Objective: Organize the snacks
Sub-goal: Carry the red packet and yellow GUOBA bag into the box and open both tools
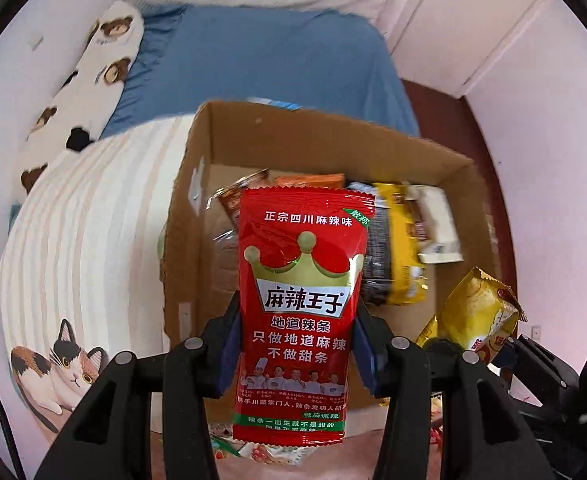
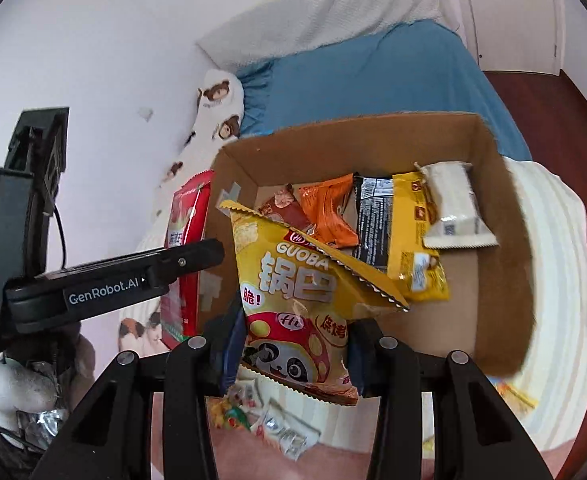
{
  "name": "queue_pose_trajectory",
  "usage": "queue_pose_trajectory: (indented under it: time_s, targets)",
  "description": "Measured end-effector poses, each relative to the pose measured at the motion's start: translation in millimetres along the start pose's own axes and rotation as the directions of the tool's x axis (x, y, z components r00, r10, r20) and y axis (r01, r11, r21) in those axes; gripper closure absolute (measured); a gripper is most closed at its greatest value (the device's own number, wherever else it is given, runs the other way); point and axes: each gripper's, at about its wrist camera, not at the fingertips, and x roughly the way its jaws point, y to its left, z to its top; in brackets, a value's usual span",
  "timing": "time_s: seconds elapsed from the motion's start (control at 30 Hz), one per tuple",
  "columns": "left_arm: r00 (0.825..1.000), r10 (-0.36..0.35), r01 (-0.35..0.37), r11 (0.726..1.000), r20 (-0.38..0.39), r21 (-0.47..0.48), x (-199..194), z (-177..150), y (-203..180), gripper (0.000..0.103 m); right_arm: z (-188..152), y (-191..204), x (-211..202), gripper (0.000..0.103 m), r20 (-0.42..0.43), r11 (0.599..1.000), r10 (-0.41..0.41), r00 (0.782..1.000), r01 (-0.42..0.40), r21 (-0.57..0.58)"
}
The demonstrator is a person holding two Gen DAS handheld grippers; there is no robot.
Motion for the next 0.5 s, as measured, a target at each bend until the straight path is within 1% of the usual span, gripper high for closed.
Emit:
queue_pose_trajectory:
  time_s: [0.13, 0.17, 0.2, 0.23, 0.27, 0.3, 0.33, 0.37, 0.4, 0.47, 0.5]
  targets:
    - [0.998, 0.014, -0.014, 1.0, -0.059, -0.011, 28.7, 4.8, 11.4, 0.056, 6.0, -4.5, 45.4, 0.058, -0.054, 1.0, -0.004, 0.999, 0.005, 0.014]
    - [0.997, 0.014, -0.015, 1.0, -0.073, -0.015, 30.2, 4.1, 13.2, 0.056, 6.3, -5.2, 51.7, 0.058, -0.062, 1.0, -0.001, 0.998, 0.002, 0.019]
    - [0.996, 0.013, -0.015, 0.999, -0.088, -0.03, 35.7, 3.3, 16.4, 0.056, 6.2, -5.5, 60.9, 0.058, -0.081, 1.0, 0.006, 0.997, -0.004, 0.017]
    - [0.995, 0.009, -0.013, 0.999, -0.097, -0.04, 39.7, 2.5, 18.7, 0.056, 6.1, -6.9, 74.2, 0.057, -0.12, 1.0, 0.017, 0.993, -0.014, 0.025]
    - [0.995, 0.005, -0.009, 0.999, -0.103, -0.043, 40.6, 1.4, 20.0, 0.055, 5.0, -9.5, 84.4, 0.055, -0.145, 0.999, 0.019, 0.989, -0.014, 0.04]
    - [0.994, 0.004, -0.009, 0.999, -0.11, -0.045, 43.6, 0.4, 21.2, 0.052, 4.4, -11.4, 92.3, 0.041, -0.17, 0.999, 0.021, 0.985, -0.013, 0.05]
    - [0.993, 0.011, -0.017, 0.999, -0.114, -0.047, 46.4, -0.9, 22.3, 0.051, 3.5, -13.0, 98.8, 0.032, -0.187, 0.999, 0.016, 0.982, -0.006, 0.053]
    - [0.994, 0.013, -0.018, 0.999, -0.112, -0.046, 48.1, -2.0, 23.7, 0.05, 2.4, -14.5, 102.4, 0.019, -0.191, 0.999, -0.006, 0.982, 0.016, 0.049]
    - [0.994, 0.014, -0.019, 0.999, -0.109, -0.042, 49.0, -3.2, 23.4, 0.047, 1.1, -15.4, 103.8, 0.015, -0.194, 0.999, -0.02, 0.981, 0.028, 0.043]
    - [0.994, 0.03, -0.034, 0.999, -0.109, -0.033, 51.2, -5.8, 23.6, 0.045, -0.4, -18.5, 106.5, 0.015, -0.195, 0.998, -0.04, 0.98, 0.05, 0.044]
    - [0.994, 0.033, -0.037, 0.999, -0.107, -0.032, 51.0, -7.1, 23.3, 0.045, -0.9, -19.9, 106.8, 0.012, -0.193, 0.997, -0.046, 0.98, 0.056, 0.047]
